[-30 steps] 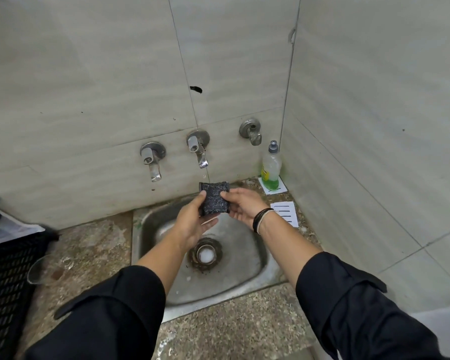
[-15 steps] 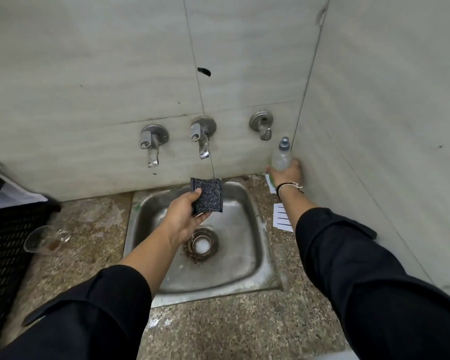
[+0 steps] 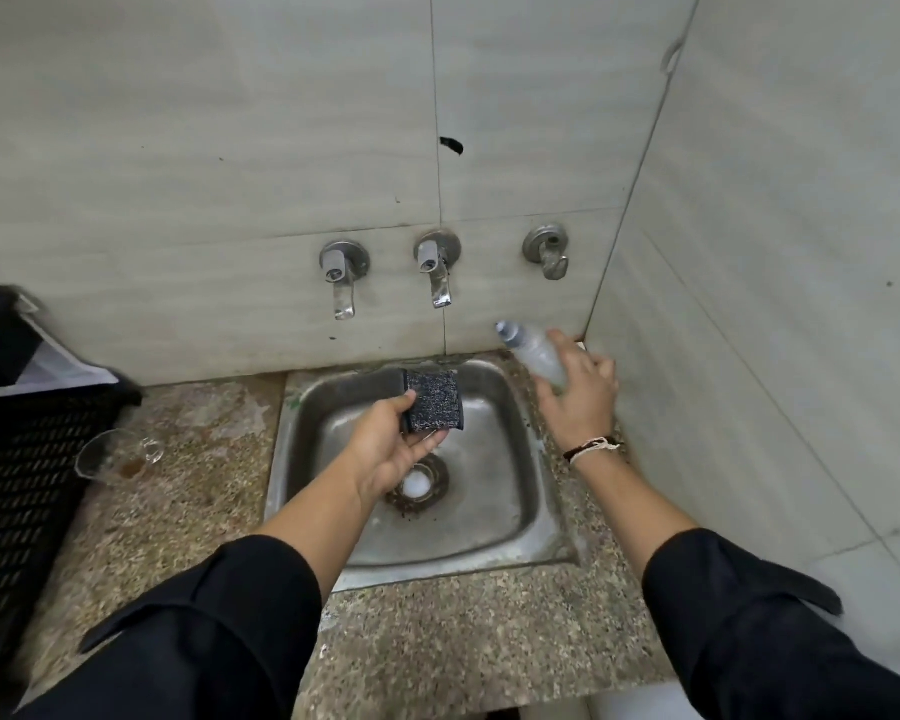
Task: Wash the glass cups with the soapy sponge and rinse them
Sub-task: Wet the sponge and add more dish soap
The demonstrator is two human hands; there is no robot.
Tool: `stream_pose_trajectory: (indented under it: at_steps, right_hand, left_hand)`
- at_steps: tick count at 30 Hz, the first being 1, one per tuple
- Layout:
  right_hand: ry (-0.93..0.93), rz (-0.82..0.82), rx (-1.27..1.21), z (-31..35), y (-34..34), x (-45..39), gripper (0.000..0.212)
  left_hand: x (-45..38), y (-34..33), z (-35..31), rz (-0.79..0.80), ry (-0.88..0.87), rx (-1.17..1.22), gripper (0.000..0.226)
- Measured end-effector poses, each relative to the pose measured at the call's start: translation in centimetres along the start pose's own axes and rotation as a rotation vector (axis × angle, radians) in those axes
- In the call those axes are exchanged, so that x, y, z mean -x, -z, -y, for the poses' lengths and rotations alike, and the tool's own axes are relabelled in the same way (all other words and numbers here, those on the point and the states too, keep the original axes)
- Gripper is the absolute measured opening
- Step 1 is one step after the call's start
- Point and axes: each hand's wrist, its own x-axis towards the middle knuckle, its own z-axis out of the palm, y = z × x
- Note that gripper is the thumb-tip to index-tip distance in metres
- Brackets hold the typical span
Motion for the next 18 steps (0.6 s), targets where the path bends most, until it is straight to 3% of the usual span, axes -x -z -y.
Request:
stream_pose_trajectory:
  at_steps: [4, 7, 18]
  right_hand:
    - [0.246, 0.025, 0.326, 3.8, 3.7, 1.8, 0.072]
    - [0.378, -0.013, 0.516, 5.8, 5.8, 2.6, 0.063]
    - [0.551, -0.097, 0.848, 10.7, 8.8, 5.5, 0.055]
  left_hand:
    - [1.8, 0.6, 0.1, 0.058, 0.029, -0.003, 0.021]
    - [3.3, 1.2, -0.1, 0.115, 0.038, 0.002, 0.018]
    - [7.0, 3.5, -0.8, 0.253, 0.080, -0.005, 0.016]
